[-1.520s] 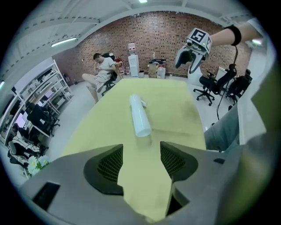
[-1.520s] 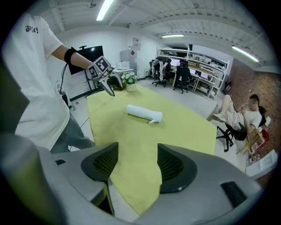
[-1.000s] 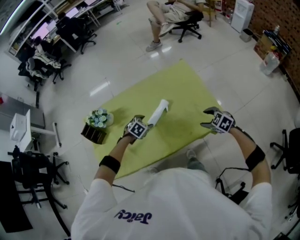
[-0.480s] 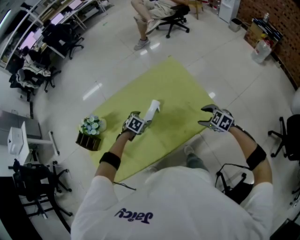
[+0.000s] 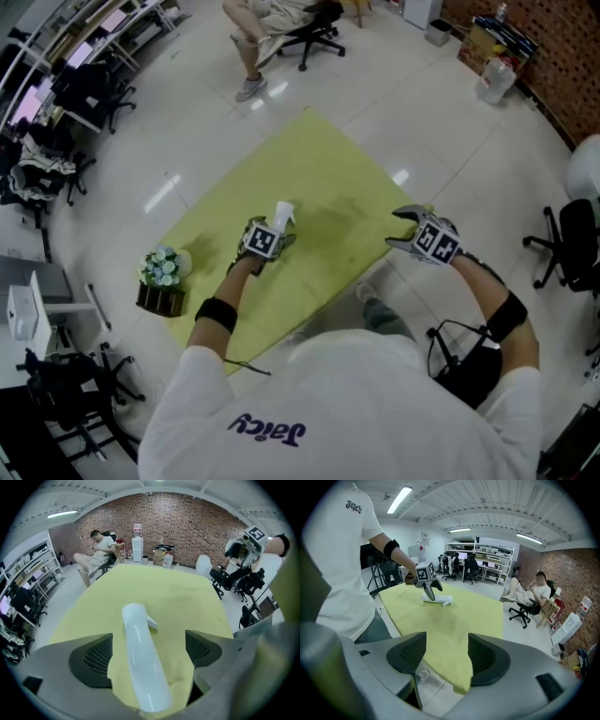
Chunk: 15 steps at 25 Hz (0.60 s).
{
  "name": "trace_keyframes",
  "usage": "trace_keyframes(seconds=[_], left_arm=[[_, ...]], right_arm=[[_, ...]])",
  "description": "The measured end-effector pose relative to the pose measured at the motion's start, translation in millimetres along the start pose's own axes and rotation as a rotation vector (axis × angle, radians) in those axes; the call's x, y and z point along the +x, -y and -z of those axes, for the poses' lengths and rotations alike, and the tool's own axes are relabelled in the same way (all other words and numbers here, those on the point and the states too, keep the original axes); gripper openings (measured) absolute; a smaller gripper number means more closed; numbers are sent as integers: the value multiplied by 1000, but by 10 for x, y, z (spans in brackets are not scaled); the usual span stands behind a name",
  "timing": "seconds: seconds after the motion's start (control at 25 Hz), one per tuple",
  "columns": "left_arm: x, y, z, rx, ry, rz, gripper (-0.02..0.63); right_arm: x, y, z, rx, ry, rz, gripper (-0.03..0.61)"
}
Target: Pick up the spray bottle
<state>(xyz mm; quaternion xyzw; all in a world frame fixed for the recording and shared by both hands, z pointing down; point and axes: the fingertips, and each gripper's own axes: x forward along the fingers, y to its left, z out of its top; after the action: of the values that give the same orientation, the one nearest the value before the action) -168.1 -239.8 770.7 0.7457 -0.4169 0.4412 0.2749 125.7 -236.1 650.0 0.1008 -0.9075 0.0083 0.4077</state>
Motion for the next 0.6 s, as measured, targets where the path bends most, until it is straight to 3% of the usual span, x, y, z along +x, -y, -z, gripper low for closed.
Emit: trace_keyframes(seconds=[0.12, 0.6], left_arm=[[138, -3, -9, 10, -29, 10, 499], [460, -55, -212, -15, -35, 23, 499]], right_arm=[[-68, -7, 54, 27, 13, 23, 290], [-468, 12, -51, 140, 172, 195, 290]])
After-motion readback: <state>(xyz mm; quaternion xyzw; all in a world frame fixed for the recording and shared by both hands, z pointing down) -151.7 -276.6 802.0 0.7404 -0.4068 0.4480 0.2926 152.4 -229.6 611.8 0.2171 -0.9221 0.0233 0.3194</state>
